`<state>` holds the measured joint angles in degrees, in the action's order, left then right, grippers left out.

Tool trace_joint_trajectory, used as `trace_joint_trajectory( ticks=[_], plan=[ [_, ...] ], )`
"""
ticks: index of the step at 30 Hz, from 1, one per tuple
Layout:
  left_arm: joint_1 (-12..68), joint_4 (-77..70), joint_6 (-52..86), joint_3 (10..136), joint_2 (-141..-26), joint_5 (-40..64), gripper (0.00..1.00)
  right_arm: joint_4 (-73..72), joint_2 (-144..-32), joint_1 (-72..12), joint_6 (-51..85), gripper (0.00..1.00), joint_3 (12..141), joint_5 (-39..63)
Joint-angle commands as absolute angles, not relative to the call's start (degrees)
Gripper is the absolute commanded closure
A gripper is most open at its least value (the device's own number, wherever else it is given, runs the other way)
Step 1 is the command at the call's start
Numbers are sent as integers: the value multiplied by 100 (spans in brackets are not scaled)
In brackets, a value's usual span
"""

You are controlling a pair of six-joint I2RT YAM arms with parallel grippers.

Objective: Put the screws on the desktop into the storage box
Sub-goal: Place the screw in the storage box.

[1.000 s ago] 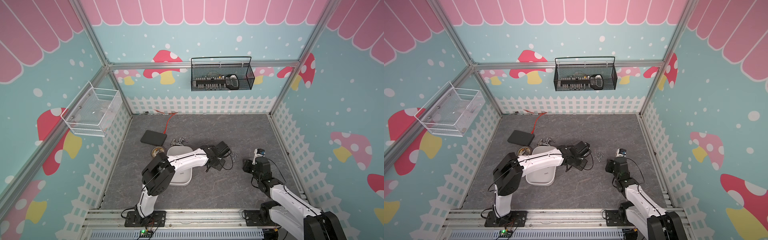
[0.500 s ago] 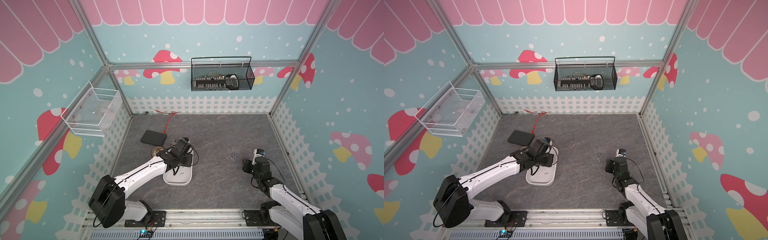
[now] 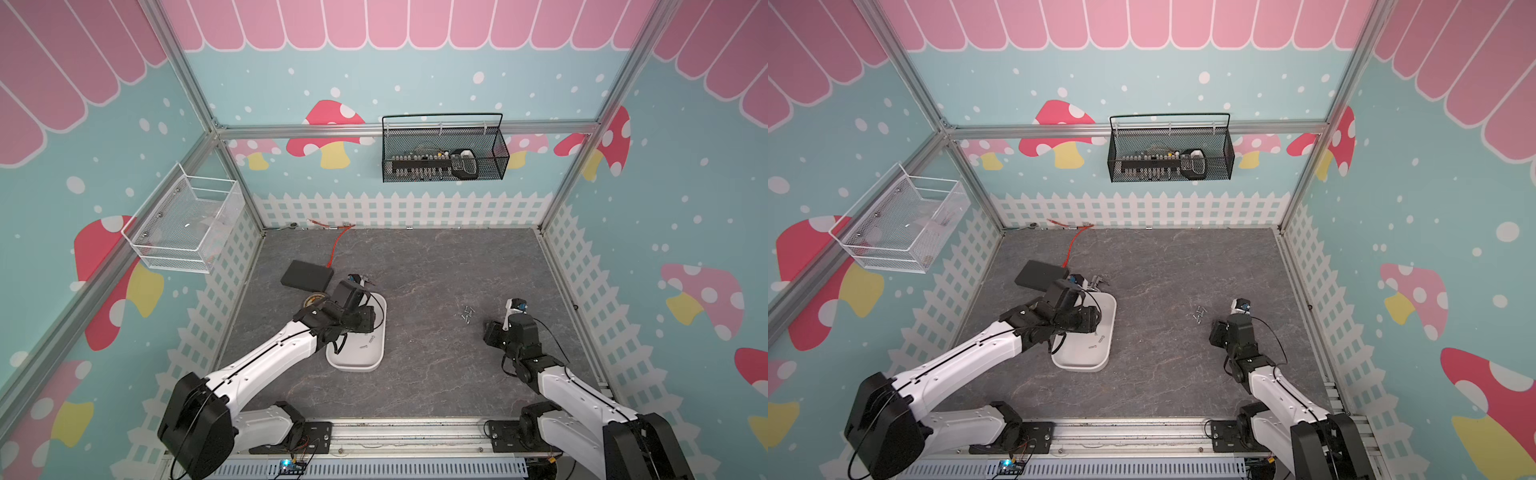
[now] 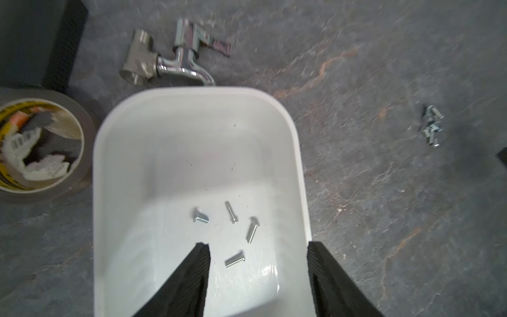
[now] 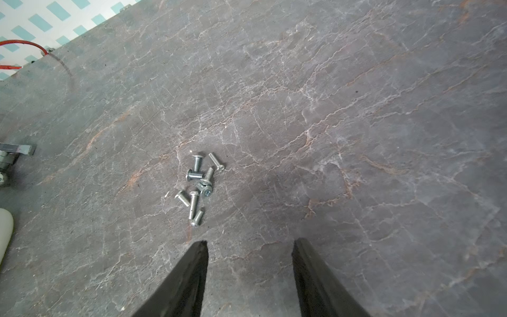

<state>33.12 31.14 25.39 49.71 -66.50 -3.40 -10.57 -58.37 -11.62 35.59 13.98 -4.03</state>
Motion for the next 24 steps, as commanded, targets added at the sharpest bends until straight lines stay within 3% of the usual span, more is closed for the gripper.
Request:
trace_joint_trajectory(
  ticks=[1,10,24],
  plan=[
    [3214,3077,2280,4774,-5960,-237,37,-1099,-5917,-1133,3467,44,1490,-337],
    [3205,2737,2184,4318,-4587,-179,35,-646,-6488,-1221,3218,43,2307,415],
    [3199,2751,2250,4286,-4691,-182,35,125,-8307,-1412,2682,34,3993,352]
  ],
)
